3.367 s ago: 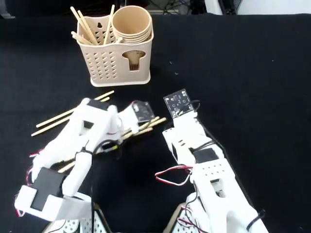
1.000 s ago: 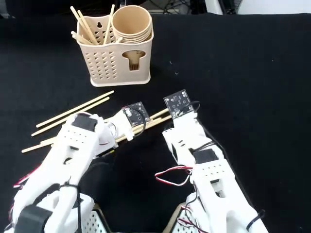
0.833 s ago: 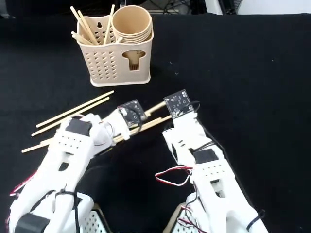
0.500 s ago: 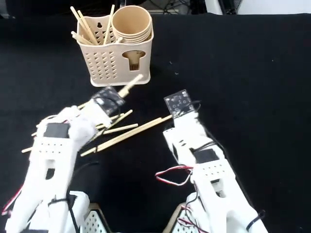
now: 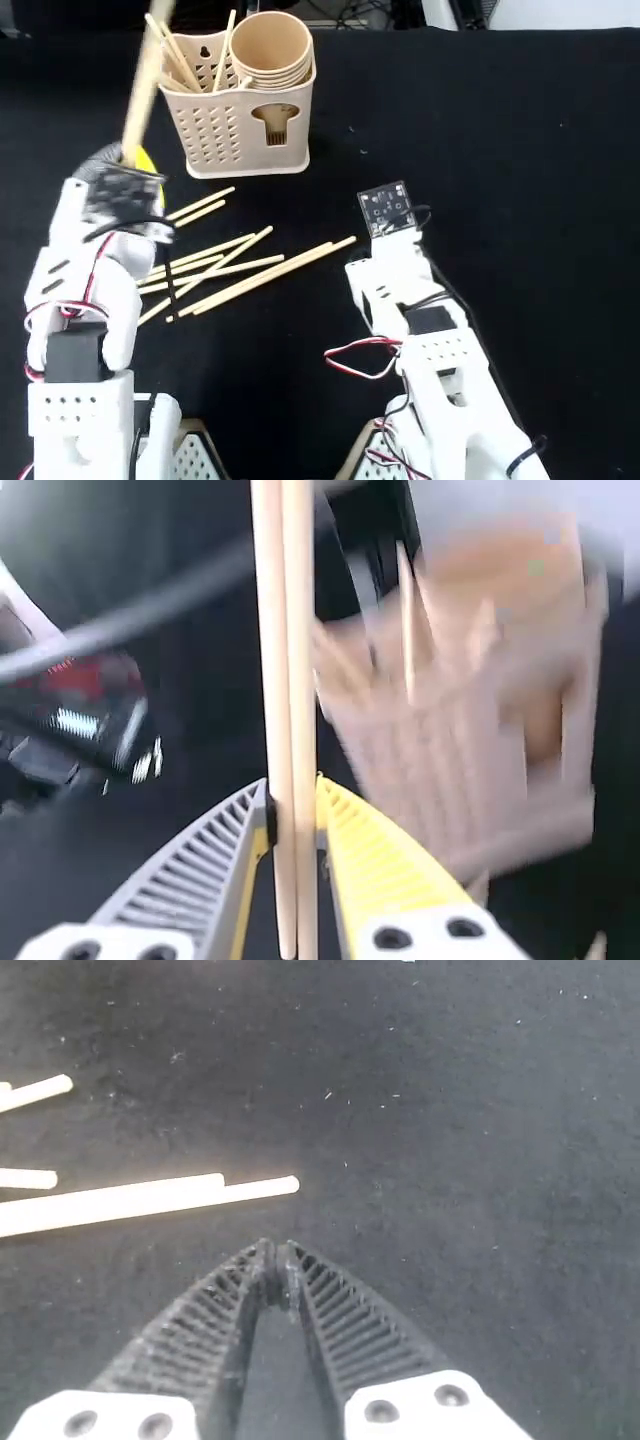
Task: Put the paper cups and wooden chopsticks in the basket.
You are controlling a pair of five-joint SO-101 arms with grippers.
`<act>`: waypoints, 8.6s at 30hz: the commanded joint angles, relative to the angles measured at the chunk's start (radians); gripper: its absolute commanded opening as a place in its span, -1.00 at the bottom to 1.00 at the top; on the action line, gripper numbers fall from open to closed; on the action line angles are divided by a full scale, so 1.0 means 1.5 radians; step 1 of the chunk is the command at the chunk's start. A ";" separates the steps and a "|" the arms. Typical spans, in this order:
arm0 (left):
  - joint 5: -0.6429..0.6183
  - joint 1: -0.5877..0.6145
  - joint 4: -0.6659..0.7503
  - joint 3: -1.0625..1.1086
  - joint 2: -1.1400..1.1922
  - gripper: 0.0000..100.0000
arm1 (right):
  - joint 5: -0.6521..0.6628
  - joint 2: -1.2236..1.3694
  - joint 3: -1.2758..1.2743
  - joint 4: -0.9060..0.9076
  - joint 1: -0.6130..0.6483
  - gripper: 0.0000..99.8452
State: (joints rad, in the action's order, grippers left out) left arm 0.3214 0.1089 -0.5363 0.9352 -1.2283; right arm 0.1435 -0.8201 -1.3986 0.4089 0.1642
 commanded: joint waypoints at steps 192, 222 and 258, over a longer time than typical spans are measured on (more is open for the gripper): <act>0.077 0.300 -0.256 0.372 0.044 -0.73 | 0.559 0.810 0.785 0.481 0.348 -0.62; 0.077 0.300 -0.256 0.372 0.044 -0.73 | 0.521 0.441 0.775 0.595 0.332 -0.98; 0.077 0.299 -0.256 0.372 0.044 -0.73 | 0.365 0.345 0.374 0.327 0.320 -0.98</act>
State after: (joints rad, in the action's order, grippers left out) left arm 0.4258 0.5539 -0.9367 1.4952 -1.1485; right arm 0.6697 -0.3107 -0.8201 0.9321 0.5877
